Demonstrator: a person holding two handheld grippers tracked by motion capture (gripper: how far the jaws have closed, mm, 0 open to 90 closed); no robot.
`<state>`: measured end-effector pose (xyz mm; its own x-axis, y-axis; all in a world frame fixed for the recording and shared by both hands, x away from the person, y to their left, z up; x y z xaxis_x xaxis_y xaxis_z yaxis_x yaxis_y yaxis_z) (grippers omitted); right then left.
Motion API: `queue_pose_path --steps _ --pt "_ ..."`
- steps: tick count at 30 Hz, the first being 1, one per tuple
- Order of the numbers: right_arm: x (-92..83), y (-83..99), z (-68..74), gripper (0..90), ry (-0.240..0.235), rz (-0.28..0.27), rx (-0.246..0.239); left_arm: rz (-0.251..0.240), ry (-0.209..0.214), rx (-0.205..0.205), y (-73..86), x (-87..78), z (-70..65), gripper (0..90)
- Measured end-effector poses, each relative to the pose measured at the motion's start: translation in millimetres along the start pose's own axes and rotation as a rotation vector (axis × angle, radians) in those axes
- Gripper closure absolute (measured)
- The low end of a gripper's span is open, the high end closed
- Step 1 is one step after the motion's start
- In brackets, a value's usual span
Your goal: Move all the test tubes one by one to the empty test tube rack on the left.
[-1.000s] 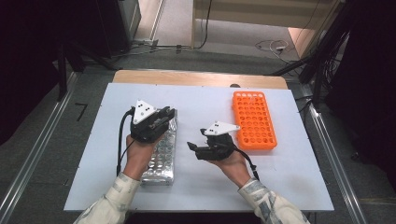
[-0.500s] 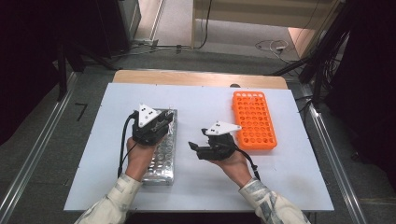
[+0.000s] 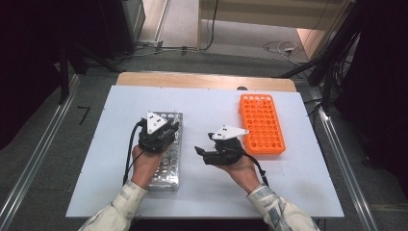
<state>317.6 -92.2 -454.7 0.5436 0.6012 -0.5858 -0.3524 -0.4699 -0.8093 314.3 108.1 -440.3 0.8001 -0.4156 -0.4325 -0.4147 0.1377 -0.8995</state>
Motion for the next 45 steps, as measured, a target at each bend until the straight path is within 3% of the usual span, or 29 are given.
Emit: queue_pose_path --steps 8,13,17,19,23,26,30,33,35,40,45 --pt "0.3 0.7 0.4 31.3 0.000 0.006 -0.001 0.029 0.004 0.005 5.1 4.6 -2.6 73.7" --pt "-1.2 0.7 -2.0 31.3 0.006 0.003 -0.002 0.020 0.010 -0.001 3.8 2.4 -3.3 73.3" --pt "-5.3 -0.5 -8.9 31.6 0.030 -0.016 0.006 0.001 0.017 -0.010 -0.1 -2.8 -3.2 68.1" --pt "-8.8 -1.2 -16.5 31.7 0.058 -0.026 0.022 -0.011 0.023 -0.021 -2.4 -5.9 -2.5 61.4" --pt "-18.0 -2.1 -38.2 33.0 0.133 -0.053 0.062 -0.034 0.020 -0.051 -5.8 -11.1 -1.1 45.4" --pt "-25.9 -0.8 -62.1 34.4 0.231 -0.071 0.096 -0.044 0.011 -0.067 -6.7 -12.4 0.4 36.5" --pt "-33.7 8.7 -100.0 36.6 0.398 -0.070 0.144 -0.052 0.000 -0.074 -7.6 -13.2 2.0 32.1" --pt "-38.2 17.7 -125.6 38.4 0.469 -0.061 0.205 -0.059 -0.003 -0.077 -8.1 -13.5 2.9 32.1" --pt "-39.3 22.4 -139.6 40.1 0.493 -0.056 0.243 -0.059 -0.003 -0.076 -8.2 -13.5 3.8 32.1" --pt "-31.2 35.5 -161.0 46.0 0.536 -0.010 0.282 -0.069 -0.002 -0.081 -9.6 -15.2 4.7 32.1" --pt "-20.5 36.5 -171.6 52.5 0.520 -0.005 0.325 -0.075 -0.002 -0.085 -10.8 -16.8 6.8 32.2"
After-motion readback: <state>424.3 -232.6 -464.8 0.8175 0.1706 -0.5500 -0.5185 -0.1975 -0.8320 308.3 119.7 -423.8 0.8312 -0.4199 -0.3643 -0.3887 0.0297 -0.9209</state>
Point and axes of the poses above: each handheld gripper's, and its own axes: x roughly forward along the jaws, y roughly out of its underside, z roughly to its left, the point moved 3 cm from there along x, roughly forward along the jaws, and after that the axes turned 4 degrees about y, right-handed, at the moved point
